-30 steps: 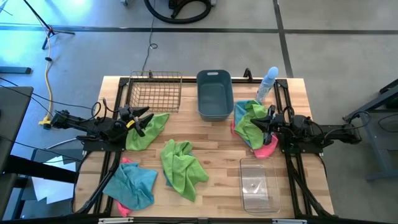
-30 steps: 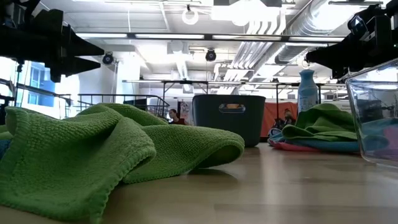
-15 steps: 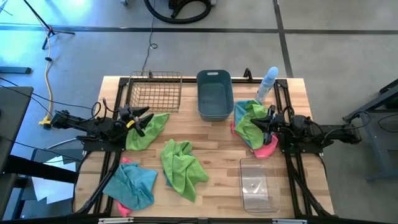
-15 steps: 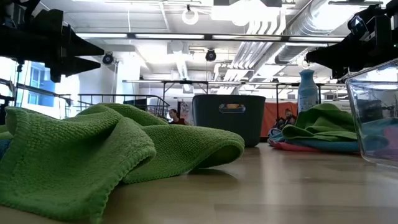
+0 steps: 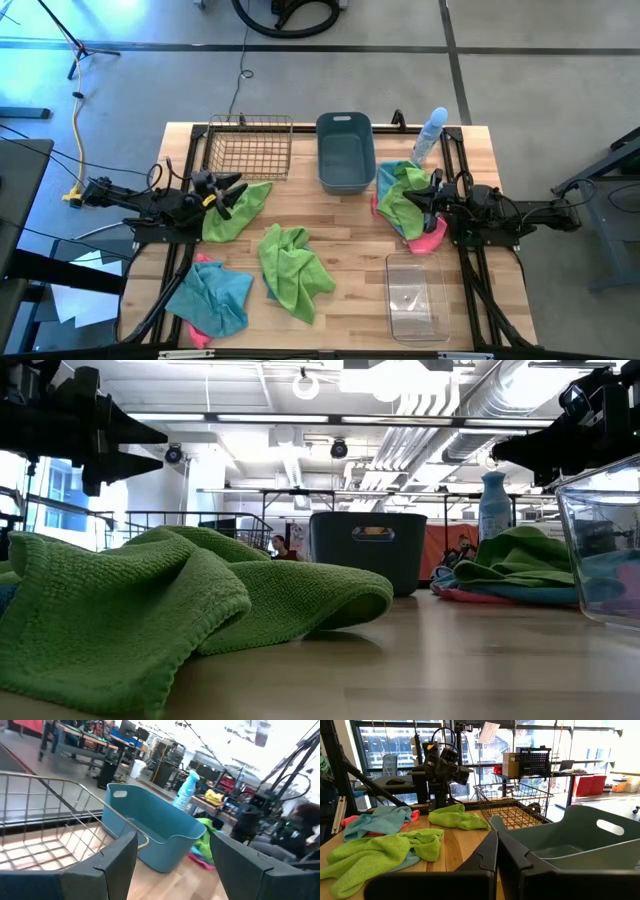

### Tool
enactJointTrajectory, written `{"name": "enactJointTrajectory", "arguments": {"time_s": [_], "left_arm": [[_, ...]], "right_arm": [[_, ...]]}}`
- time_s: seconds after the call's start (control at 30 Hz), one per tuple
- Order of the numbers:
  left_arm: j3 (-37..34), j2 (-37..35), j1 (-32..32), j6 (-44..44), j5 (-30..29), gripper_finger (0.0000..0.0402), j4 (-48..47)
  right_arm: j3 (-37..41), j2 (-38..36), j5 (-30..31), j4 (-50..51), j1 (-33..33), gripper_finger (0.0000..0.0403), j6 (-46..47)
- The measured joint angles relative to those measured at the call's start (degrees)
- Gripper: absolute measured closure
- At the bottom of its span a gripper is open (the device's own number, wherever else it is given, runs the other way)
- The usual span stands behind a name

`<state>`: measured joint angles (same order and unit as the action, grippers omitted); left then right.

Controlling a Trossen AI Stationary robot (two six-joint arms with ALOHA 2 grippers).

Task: Sort microfiber towel by color & place in baskets
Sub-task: Put the top left green microfiber cloth into the wire bin

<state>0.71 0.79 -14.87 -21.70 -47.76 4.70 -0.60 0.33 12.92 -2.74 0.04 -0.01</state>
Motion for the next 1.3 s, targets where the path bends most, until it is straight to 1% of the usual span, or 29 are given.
{"name": "enactJointTrajectory", "arguments": {"time_s": [0.03,0.17,0.33,0.5,0.63,0.73,0.77,0.8,0.83,0.87,0.93,1.03,1.1,1.13,1.17,1.23,1.3], "left_arm": [[0.0,0.0,0.1,-0.7,-0.7,0.0164,0.0],[0.0,0.0,0.3,-7.8,-0.6,0.0164,2.2],[0.0,0.0,0.2,-15.5,1.0,0.0164,2.6],[0.0,0.0,0.2,-15.8,1.4,0.0164,2.5],[0.0,0.0,0.3,-19.2,0.9,0.0164,2.6],[0.0,0.0,0.3,-21.7,2.4,0.0164,3.1],[0.0,0.0,0.3,-21.7,1.6,0.0164,3.4],[0.0,0.0,0.5,-21.8,-0.5,0.0164,4.1],[0.0,0.1,1.0,-22.9,-2.6,0.0164,5.4],[0.0,0.3,1.5,-23.8,-3.4,0.0164,7.4],[1.0,0.5,2.4,-22.8,-1.8,0.0165,8.7],[4.7,3.4,3.3,-17.2,2.5,0.0167,6.9],[9.7,6.5,3.3,-14.2,4.5,0.0181,4.0],[13.0,8.7,3.3,-13.4,5.0,0.0193,1.1],[16.7,11.3,3.2,-13.2,5.2,0.0208,-3.2],[24.6,17.3,3.2,-13.9,6.3,0.0246,-15.5],[33.0,24.4,3.3,-16.9,8.1,0.0292,-26.6]], "right_arm": [[0.0,0.0,0.0,0.0,0.0,0.0402,0.0],[0.0,0.0,0.0,0.0,0.0,0.0402,0.0],[0.0,0.0,0.0,0.0,0.0,0.0402,0.0],[0.0,0.0,0.0,0.0,0.0,0.0402,0.0],[0.0,0.0,0.0,0.0,0.0,0.0402,0.0],[0.0,0.0,0.0,0.0,0.0,0.0402,0.0],[0.0,0.0,0.0,0.0,0.0,0.0402,0.0],[0.0,0.0,0.0,0.0,0.0,0.0402,0.0],[0.0,0.0,0.0,0.0,0.0,0.0402,0.0],[0.0,0.0,0.0,0.0,0.0,0.0402,0.0],[0.0,0.0,0.0,0.0,0.0,0.0402,0.0],[0.0,0.0,0.0,0.0,0.0,0.0402,0.0],[0.0,0.0,0.0,0.0,0.0,0.0402,0.0],[0.0,0.0,0.0,0.0,0.0,0.0402,0.0],[0.0,0.0,0.0,0.0,0.0,0.0402,0.0],[0.0,0.0,0.0,0.0,0.0,0.0402,0.0],[0.0,0.0,0.0,0.0,0.0,0.0402,0.0]]}}
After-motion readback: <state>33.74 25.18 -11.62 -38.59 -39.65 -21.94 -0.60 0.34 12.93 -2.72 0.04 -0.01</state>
